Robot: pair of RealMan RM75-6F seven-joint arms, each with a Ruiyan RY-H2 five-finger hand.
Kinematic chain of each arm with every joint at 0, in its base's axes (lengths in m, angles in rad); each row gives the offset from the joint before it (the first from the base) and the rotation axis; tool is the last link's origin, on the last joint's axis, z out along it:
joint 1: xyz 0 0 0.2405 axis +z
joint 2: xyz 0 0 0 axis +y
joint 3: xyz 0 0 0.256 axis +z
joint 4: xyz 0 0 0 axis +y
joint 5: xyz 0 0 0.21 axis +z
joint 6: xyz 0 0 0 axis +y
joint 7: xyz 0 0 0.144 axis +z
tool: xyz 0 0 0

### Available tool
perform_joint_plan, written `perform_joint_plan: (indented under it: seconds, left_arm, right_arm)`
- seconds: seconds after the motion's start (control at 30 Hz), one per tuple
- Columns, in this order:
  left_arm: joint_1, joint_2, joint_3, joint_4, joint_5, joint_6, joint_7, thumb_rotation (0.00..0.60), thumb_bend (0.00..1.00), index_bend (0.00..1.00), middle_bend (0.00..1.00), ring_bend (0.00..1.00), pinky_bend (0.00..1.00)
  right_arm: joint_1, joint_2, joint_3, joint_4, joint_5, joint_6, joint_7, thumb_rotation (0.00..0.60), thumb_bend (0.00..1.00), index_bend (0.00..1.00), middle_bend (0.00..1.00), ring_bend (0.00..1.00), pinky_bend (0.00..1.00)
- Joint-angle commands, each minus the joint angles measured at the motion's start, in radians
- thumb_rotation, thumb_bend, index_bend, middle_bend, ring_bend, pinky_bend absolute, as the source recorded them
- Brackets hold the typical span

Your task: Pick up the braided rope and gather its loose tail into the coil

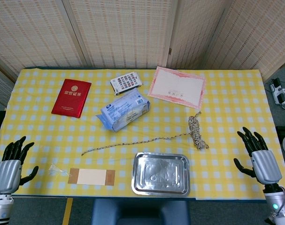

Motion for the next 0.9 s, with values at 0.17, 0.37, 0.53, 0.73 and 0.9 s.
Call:
perform_joint_plan:
  seconds: [0.17, 0.37, 0.53, 0.73, 0.9]
  left_arm:
    - [-0.001, 0.0, 0.0, 0.001, -0.002, -0.002, 0.002, 0.6, 0.35, 0.19, 0.0, 0.0, 0.0]
    - [0.004, 0.001, 0.003, 0.002, 0.006, 0.009, -0.004, 0.6, 0.35, 0.19, 0.0, 0.0, 0.0]
    - [0.008, 0.003, 0.005, 0.003, 0.011, 0.015, -0.01, 0.6, 0.35, 0.19, 0.0, 0.0, 0.0]
    - [0.011, 0.004, 0.008, 0.007, 0.015, 0.019, -0.019, 0.6, 0.35, 0.19, 0.0, 0.0, 0.0]
    - [0.011, 0.0, 0.013, 0.01, 0.024, 0.018, -0.022, 0.6, 0.35, 0.19, 0.0, 0.0, 0.0]
  right_arm:
    - [-0.002, -0.001, 0.0, -0.004, 0.001, -0.005, -0.003, 0.6, 0.38, 0.0, 0.03, 0.13, 0.05]
    - [-0.01, 0.0, -0.003, -0.002, -0.007, 0.003, 0.002, 0.6, 0.38, 0.0, 0.03, 0.13, 0.05]
    - [-0.018, 0.0, -0.003, 0.0, -0.012, 0.014, 0.01, 0.6, 0.38, 0.0, 0.04, 0.14, 0.05]
    - [-0.029, -0.009, 0.006, -0.003, 0.004, 0.026, 0.01, 0.6, 0.38, 0.0, 0.05, 0.16, 0.06]
    - [-0.002, -0.023, 0.027, -0.028, 0.077, -0.054, -0.044, 0.6, 0.38, 0.0, 0.08, 0.19, 0.09]
